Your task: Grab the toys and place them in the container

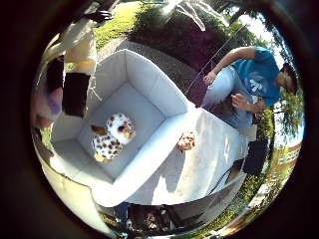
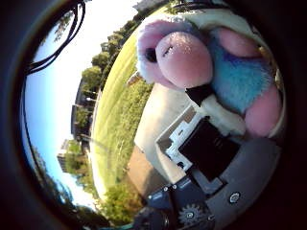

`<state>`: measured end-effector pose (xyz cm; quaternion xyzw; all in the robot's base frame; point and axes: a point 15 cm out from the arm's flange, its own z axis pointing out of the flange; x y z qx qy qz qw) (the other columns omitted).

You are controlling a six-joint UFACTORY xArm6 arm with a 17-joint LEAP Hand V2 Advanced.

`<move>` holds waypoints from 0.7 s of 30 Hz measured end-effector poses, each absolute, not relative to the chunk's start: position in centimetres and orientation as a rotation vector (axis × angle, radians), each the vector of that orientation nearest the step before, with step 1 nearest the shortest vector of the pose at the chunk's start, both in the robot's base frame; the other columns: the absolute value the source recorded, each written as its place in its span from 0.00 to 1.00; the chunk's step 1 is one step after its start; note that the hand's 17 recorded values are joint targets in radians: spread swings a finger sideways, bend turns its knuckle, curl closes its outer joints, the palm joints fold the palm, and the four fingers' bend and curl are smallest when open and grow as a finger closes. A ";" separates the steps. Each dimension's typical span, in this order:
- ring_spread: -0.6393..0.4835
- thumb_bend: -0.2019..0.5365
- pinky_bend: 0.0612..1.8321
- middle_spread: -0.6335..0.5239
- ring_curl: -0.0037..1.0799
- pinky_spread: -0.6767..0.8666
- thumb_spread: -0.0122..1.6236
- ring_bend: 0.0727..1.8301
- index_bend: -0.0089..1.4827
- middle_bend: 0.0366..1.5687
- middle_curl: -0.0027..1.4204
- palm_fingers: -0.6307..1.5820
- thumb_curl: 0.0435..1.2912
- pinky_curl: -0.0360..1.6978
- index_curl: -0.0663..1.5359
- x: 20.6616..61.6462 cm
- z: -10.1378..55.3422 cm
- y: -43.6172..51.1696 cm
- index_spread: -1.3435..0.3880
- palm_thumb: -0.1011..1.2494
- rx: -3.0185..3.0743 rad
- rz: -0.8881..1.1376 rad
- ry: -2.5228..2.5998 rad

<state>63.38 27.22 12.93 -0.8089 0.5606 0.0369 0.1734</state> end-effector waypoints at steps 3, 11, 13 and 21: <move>0.50 0.24 0.72 0.35 0.77 0.55 0.69 0.75 0.75 0.70 0.80 0.66 0.55 0.58 0.04 63.7 12.5 26.2 0.20 0.74 -2.285 0.107 1.611; 0.66 0.22 0.63 0.45 0.64 0.65 0.68 0.59 0.68 0.34 0.60 0.38 0.51 0.53 0.06 63.8 11.5 24.4 0.49 0.67 -2.309 0.107 1.630; 0.72 0.22 0.58 0.48 0.58 0.68 0.67 0.54 0.64 0.28 0.54 0.31 0.49 0.50 0.07 63.8 11.3 23.7 0.54 0.65 -2.337 0.091 1.627; 0.84 0.22 0.51 0.59 0.38 0.76 0.67 0.34 0.39 0.11 0.38 0.25 0.42 0.41 0.08 61.9 10.9 22.4 0.55 0.60 -2.438 0.140 1.625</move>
